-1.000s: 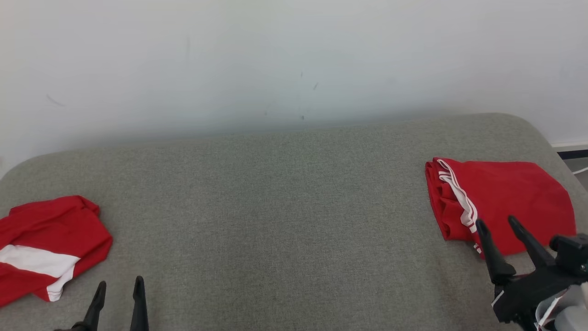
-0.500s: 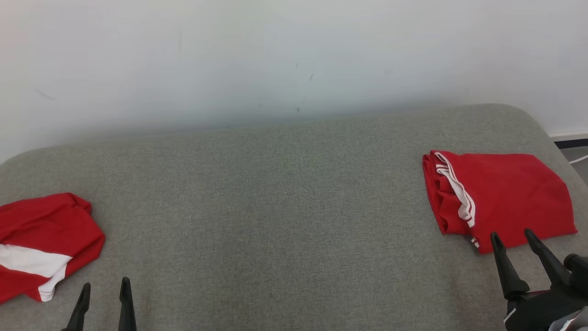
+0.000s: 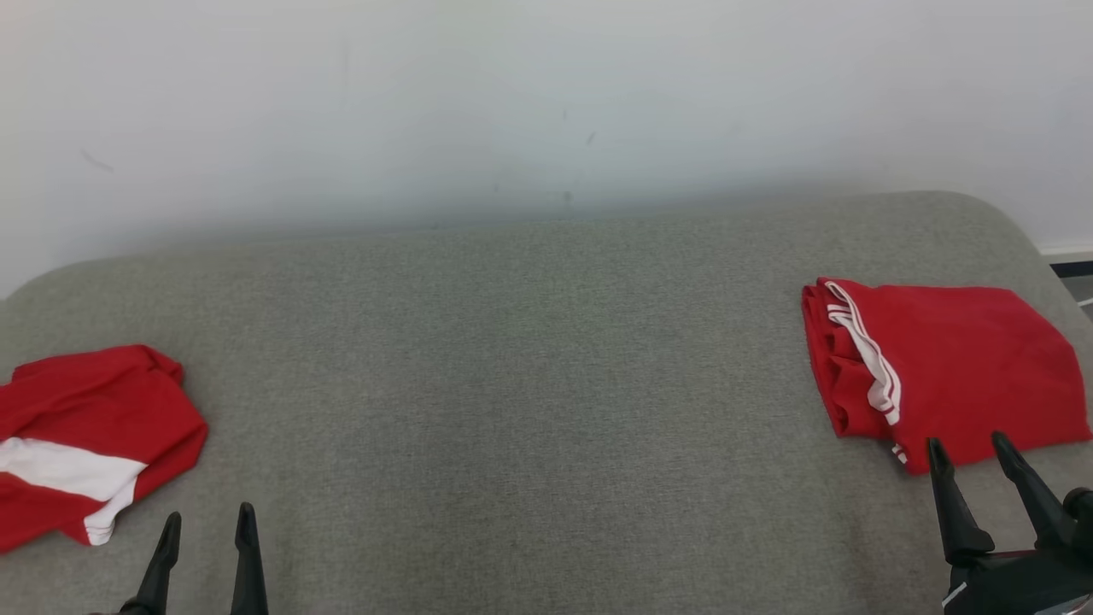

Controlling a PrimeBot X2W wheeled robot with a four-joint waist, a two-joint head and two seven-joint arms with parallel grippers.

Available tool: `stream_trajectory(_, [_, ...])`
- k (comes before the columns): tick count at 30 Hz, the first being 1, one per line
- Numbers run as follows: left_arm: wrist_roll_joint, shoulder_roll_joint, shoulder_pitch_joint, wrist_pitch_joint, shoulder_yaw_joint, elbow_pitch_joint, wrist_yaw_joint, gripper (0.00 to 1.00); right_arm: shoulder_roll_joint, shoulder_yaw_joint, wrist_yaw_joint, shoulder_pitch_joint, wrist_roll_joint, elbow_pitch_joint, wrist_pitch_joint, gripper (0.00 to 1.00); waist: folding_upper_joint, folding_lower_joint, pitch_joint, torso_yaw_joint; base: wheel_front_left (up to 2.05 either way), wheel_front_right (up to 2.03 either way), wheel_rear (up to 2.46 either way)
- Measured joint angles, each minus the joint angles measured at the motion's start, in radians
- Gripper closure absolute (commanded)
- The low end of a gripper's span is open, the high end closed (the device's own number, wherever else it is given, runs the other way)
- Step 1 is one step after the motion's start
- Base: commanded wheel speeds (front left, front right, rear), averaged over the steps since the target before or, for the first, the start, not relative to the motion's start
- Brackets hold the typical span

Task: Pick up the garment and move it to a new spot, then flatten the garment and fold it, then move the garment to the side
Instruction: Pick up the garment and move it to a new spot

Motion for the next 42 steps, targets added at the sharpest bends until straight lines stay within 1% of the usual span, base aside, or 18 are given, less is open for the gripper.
stream_trajectory(6, [0.030, 0.000, -0.021, 0.023, -0.008, -0.004, 0.000, 0.00, 0.014, -0.030, 0.000, 0.029, -0.021, -0.022, 0.000, 0.00, 0.0000, 0.0000, 0.006, 0.037, 0.00, 0.00, 0.00])
stream_trajectory(13, [0.055, 0.005, -0.041, 0.061, -0.020, 0.001, 0.000, 0.00, 0.027, -0.036, 0.000, 0.036, -0.040, -0.032, 0.000, 0.00, 0.0000, 0.0000, 0.014, 0.108, 0.00, 0.00, 0.00])
stream_trajectory(16, [0.062, 0.005, -0.044, 0.071, -0.017, 0.002, 0.000, 0.00, 0.032, -0.036, 0.000, 0.034, -0.047, -0.030, 0.000, 0.00, 0.0000, 0.0000, 0.014, 0.145, 0.00, 0.00, 0.00])
stream_trajectory(21, [0.098, 0.008, -0.042, 0.093, 0.025, 0.008, 0.000, 0.00, 0.043, -0.018, 0.001, 0.031, -0.054, -0.020, 0.000, 0.00, 0.0000, 0.0000, 0.010, 0.212, 0.00, 0.00, 0.00])
stream_trajectory(23, [0.106, 0.005, -0.039, 0.099, 0.038, 0.007, 0.000, 0.00, 0.044, -0.012, 0.007, 0.030, -0.055, -0.010, 0.000, 0.00, 0.0000, 0.0000, 0.007, 0.240, 0.00, 0.00, 0.00])
stream_trajectory(25, [0.109, 0.002, -0.038, 0.105, 0.049, 0.006, 0.000, 0.00, 0.046, -0.006, 0.010, 0.030, -0.058, -0.003, 0.000, 0.00, 0.0000, 0.0000, 0.004, 0.268, 0.00, 0.00, 0.00])
stream_trajectory(26, [0.109, 0.002, -0.038, 0.105, 0.049, 0.006, 0.000, 0.00, 0.046, -0.006, 0.010, 0.030, -0.058, -0.003, 0.000, 0.00, 0.0000, 0.0000, 0.004, 0.268, 0.00, 0.00, 0.00])
stream_trajectory(29, [0.116, -0.003, -0.038, 0.113, 0.056, 0.004, 0.000, 0.00, 0.048, 0.000, 0.019, 0.029, -0.061, 0.008, 0.000, 0.00, 0.0000, 0.0000, -0.001, 0.311, 0.00, 0.00, 0.00])
stream_trajectory(34, [0.125, -0.020, -0.034, 0.124, 0.070, -0.004, 0.000, 0.00, 0.053, 0.007, 0.023, 0.028, -0.065, 0.012, 0.000, 0.00, 0.0000, 0.0000, -0.009, 0.384, 0.00, 0.00, 0.00])
stream_trajectory(38, [0.125, -0.020, -0.034, 0.141, 0.074, -0.004, 0.000, 0.00, 0.057, 0.000, 0.023, 0.028, -0.070, 0.011, 0.000, 0.00, 0.0000, 0.0000, -0.016, 0.443, 0.00, 0.00, 0.00])
stream_trajectory(42, [0.125, -0.019, -0.015, 0.144, 0.117, -0.016, 0.000, 0.00, 0.069, 0.025, 0.031, 0.002, -0.087, 0.005, 0.000, 0.00, 0.0000, 0.0000, -0.022, 0.497, 0.00, 0.00, 0.00])
